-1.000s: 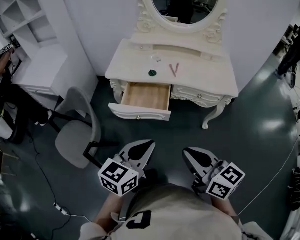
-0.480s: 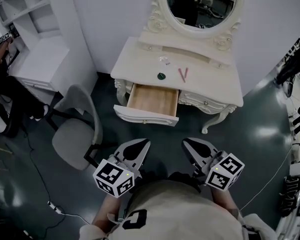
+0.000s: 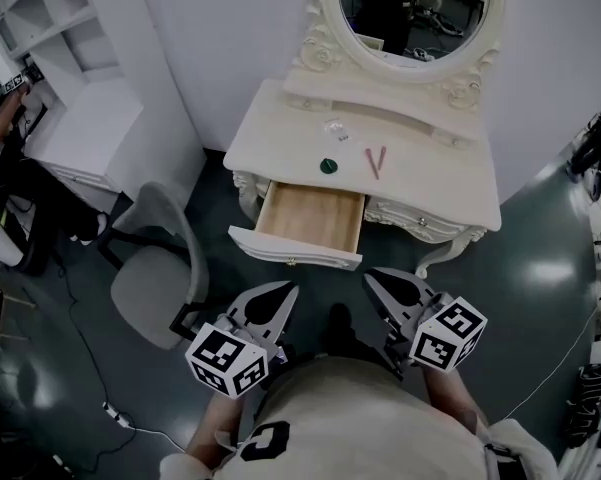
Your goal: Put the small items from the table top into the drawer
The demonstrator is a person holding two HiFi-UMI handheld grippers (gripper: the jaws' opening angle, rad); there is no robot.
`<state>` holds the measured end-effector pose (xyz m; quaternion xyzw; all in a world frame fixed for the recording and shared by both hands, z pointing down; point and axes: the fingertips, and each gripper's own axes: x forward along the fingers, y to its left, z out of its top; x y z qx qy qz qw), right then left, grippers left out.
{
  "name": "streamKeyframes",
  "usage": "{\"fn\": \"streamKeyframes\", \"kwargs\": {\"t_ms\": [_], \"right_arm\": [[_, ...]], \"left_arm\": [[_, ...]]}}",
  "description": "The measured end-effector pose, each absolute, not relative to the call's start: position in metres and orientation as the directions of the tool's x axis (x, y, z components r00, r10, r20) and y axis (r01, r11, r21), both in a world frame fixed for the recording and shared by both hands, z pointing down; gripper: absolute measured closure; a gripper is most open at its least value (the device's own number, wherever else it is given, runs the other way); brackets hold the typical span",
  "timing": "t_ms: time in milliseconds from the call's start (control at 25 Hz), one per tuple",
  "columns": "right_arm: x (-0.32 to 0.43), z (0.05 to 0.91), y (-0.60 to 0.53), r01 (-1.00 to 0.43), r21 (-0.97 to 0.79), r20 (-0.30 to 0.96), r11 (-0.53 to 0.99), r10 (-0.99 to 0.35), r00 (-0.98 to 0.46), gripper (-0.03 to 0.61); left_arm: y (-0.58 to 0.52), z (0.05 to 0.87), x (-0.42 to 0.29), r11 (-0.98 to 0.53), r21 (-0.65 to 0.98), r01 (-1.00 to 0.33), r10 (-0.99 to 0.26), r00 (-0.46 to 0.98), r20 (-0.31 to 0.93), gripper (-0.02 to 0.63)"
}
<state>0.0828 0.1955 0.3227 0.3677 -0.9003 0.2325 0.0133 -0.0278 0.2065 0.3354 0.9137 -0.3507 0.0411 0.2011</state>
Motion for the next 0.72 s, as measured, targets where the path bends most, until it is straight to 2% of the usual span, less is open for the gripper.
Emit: {"fn": "streamKeyframes", "kwargs": {"t_ms": [160,720], "right_arm": [[0.1,0.322,0.146,-0.626,-0.492,0.163,0.605,-0.642,-0.749,0.549],[0.139,0.373,0.011,-0.546,-0.49,0.233,0.679,-0.502,-0.833,0.549]], "left_arm": [[0.17,0.329,-0.005,-0.66,0.329,-0.676,-0.636,0.735,0.236,0.558],[0.061,0.335,0.051,-0.521,0.289,-0.803,-0.737,0.595,0.322,0.558]]}}
